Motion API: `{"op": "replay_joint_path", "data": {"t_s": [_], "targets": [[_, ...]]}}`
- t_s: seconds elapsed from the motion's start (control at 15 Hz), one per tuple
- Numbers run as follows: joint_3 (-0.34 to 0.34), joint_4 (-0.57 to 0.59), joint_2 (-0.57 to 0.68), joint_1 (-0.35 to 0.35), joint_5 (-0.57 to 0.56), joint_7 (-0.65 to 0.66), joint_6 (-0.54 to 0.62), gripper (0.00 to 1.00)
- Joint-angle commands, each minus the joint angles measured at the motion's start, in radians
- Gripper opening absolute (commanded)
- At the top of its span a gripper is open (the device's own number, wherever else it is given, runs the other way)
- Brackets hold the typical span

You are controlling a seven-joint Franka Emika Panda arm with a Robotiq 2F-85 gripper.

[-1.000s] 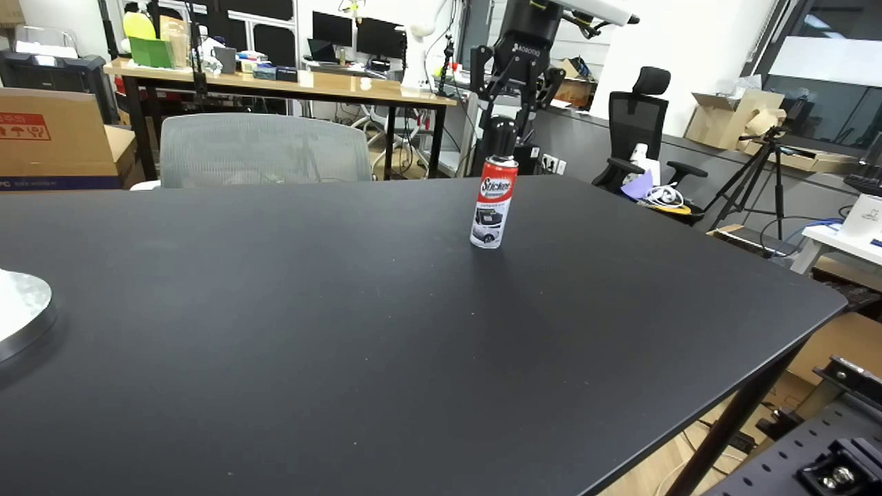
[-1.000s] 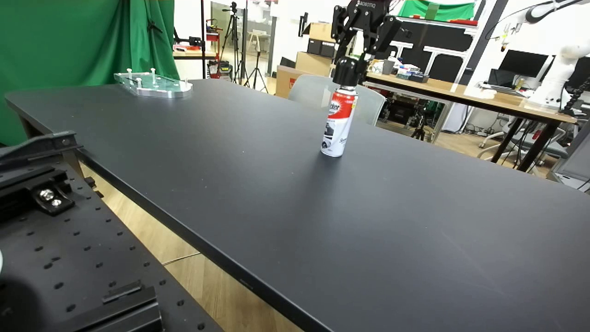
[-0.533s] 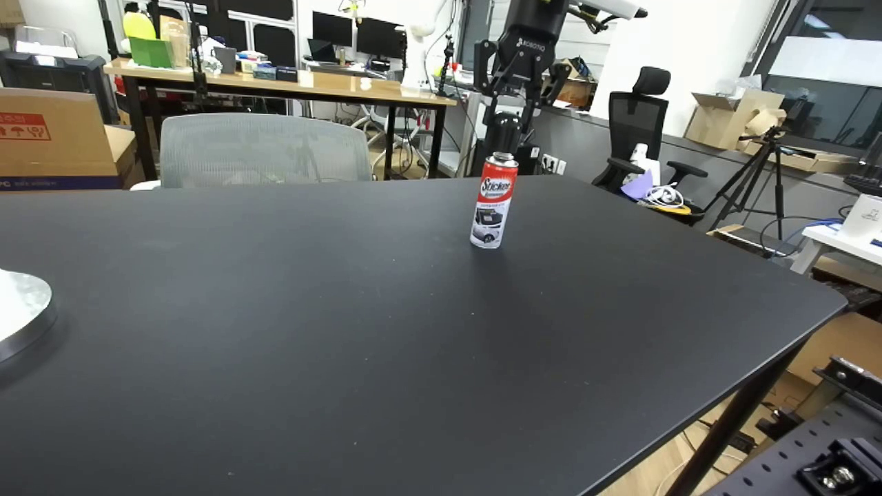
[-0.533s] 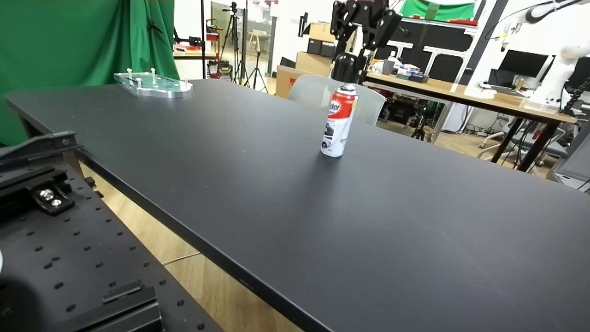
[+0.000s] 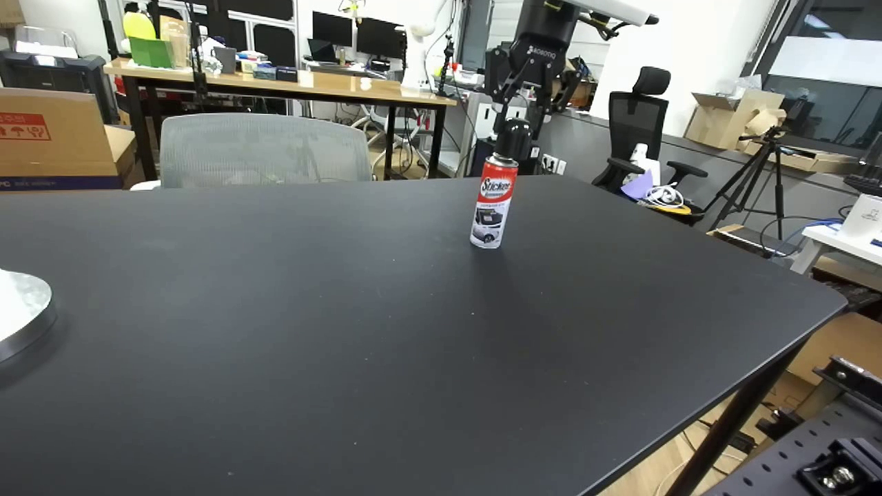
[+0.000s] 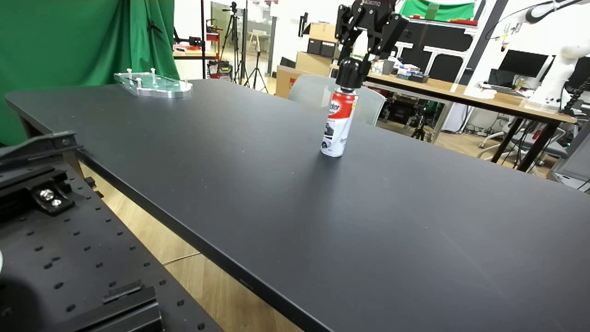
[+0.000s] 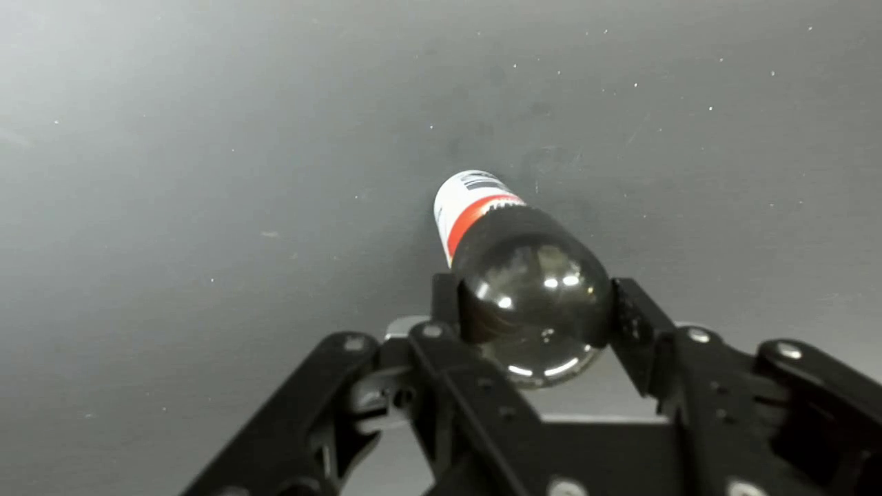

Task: Pick up the black lid from the table and put it on the white can.

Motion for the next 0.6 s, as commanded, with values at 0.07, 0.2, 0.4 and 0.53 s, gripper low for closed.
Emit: {"op": "replay_joint_path", "data": {"t_s": [0.07, 0.2, 0.4, 0.53], "targets": [[-0.001, 0.000, 0.004, -0.001, -0.005, 0.022, 0.006, 0.32], [0.000, 0.003, 0.010, -0.001, -0.003, 0.020, 0.008, 0.32], [0.000, 0.005, 0.012, -0.001, -0.002, 0.019, 0.009, 0.32], [0.001, 0.003, 0.012, -0.001, -0.003, 0.013, 0.016, 0.32]]}}
